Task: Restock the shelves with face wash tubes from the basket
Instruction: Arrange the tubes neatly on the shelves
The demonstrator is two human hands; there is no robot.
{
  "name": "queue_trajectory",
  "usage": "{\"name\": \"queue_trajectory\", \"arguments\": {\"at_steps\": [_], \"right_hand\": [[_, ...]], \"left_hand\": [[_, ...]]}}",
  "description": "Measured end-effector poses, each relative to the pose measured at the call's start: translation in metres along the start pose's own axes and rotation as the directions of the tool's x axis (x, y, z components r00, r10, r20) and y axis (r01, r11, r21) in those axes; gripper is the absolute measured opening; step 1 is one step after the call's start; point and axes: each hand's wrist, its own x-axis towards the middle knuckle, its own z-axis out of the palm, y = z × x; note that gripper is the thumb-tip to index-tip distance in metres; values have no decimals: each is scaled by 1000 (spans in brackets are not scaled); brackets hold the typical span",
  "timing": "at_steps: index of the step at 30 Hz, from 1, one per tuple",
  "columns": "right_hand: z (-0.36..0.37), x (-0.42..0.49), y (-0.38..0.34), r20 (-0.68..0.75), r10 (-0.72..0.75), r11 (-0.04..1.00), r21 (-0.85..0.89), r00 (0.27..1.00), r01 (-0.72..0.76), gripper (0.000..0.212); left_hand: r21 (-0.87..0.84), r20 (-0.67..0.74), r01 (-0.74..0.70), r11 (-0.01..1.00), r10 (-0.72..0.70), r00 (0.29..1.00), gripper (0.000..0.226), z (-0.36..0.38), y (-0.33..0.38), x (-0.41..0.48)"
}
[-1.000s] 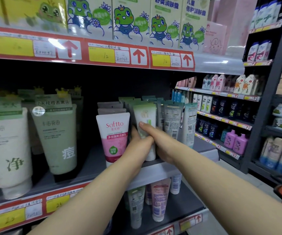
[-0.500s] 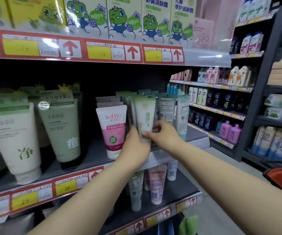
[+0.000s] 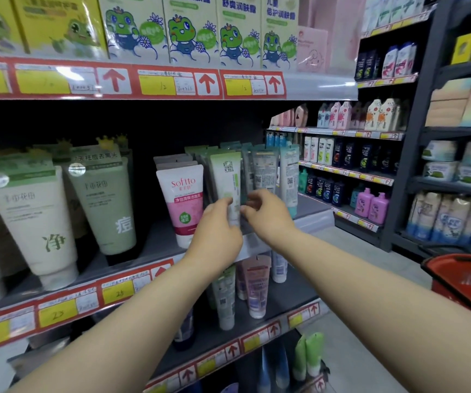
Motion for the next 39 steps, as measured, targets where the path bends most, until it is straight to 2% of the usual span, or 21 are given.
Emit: {"name": "queue_trajectory", "arguments": {"at_steps": [5, 10, 13, 19, 24, 29, 34, 39], "right_hand": [[-22, 1, 11, -189, 5, 1000, -11, 982, -7, 29], [-47, 13, 22, -334, 41, 998, -22, 942, -52, 40], [-60, 25, 35, -305, 63, 997, -14, 950, -71, 52], [-60, 52, 58, -133, 11, 998, -62, 991, -20, 71], [-60, 67, 75, -86, -25, 997, -68, 996, 19, 53], [-73, 86, 89, -111, -29, 998, -58, 993, 22, 56], [-69, 107, 98, -84, -7, 999, -55, 996, 2, 55], [-60, 116, 104, -74, 13, 998, -56, 997, -17, 52]], "left_hand": [[24, 59, -83, 996, 81, 995, 57, 12, 14, 2], [-67, 103, -21, 998, 28, 994, 60, 35, 28, 26], [-114, 45, 29, 993, -24, 999, 65, 53, 34, 41], [-62, -97, 33, 998, -39, 995, 61, 82, 28, 66], [-44, -206, 45, 998, -53, 977, 57, 96, 17, 79], [-19, -308, 125, 992, -125, 943, 59, 107, 14, 86], [-1, -433, 228, 974, -206, 878, 63, 112, 21, 91], [3, -459, 358, 934, -316, 830, 65, 115, 23, 99]]}}
